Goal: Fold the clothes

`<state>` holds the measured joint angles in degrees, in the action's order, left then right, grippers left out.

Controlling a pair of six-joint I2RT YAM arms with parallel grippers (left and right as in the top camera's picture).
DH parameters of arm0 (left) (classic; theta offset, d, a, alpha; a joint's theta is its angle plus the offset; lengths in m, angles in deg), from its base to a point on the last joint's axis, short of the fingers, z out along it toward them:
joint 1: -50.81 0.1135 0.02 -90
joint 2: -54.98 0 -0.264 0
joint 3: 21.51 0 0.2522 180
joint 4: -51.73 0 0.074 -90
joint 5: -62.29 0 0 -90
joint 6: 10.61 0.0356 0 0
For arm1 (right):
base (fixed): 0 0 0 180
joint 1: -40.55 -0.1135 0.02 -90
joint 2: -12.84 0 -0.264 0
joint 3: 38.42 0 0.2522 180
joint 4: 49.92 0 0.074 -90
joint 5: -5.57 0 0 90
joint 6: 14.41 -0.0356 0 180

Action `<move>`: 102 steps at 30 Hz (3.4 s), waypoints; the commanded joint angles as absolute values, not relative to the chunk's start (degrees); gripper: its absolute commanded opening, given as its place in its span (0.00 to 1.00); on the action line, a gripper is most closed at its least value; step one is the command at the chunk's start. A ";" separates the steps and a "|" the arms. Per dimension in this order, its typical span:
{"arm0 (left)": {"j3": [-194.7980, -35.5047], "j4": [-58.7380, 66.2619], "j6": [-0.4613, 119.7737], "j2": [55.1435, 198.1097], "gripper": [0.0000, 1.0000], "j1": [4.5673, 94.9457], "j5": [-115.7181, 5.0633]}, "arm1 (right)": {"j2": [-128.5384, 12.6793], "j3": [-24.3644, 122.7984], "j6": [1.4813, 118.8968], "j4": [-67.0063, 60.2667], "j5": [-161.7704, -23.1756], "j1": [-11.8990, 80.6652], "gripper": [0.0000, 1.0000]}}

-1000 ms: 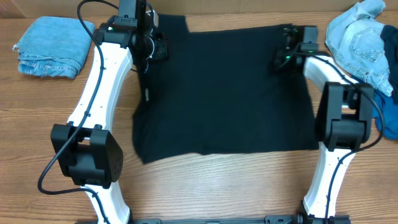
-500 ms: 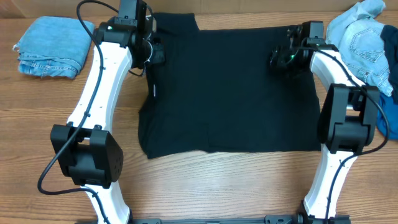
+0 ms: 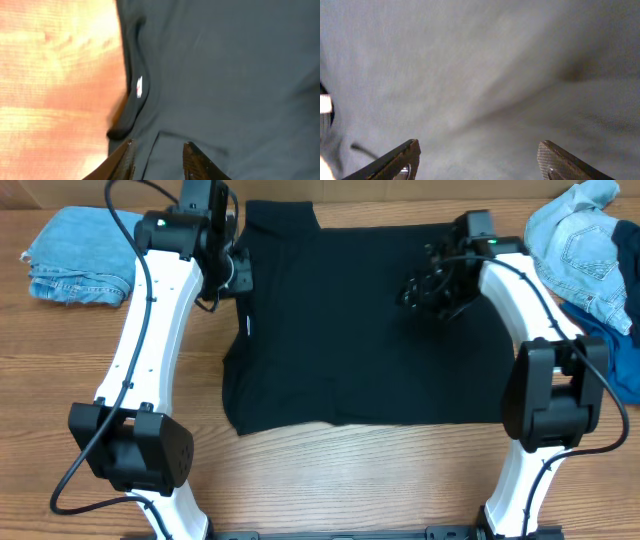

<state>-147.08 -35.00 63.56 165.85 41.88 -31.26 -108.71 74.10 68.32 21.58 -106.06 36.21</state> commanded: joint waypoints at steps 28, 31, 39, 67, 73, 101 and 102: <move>-140.00 -49.19 59.45 138.16 0.29 40.06 -21.06 | -84.85 73.99 64.65 32.09 -90.30 21.61 0.93; -139.81 -49.21 59.45 135.34 0.29 38.51 -19.96 | -78.64 73.99 62.07 32.20 -85.25 21.65 0.94; -133.27 -47.15 57.50 133.26 0.63 33.16 -19.15 | -66.49 73.99 51.38 37.30 -72.81 21.96 1.00; -112.57 -22.08 64.45 163.36 0.68 34.66 -41.05 | -68.54 73.97 50.57 45.08 -81.47 37.10 1.00; -112.55 -18.35 66.97 163.79 0.76 38.69 -40.22 | -68.56 73.97 50.57 45.25 -80.66 37.10 1.00; -112.29 -15.11 80.96 173.61 0.75 42.42 -57.40 | -68.56 73.97 50.55 44.99 -79.33 37.10 1.00; -112.29 -15.11 80.98 173.61 0.75 42.42 -57.38 | -68.56 73.97 50.53 44.97 -79.33 37.10 1.00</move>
<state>-112.55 -15.46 79.05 171.55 42.34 -54.54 -68.87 73.58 50.20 45.40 -80.42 36.78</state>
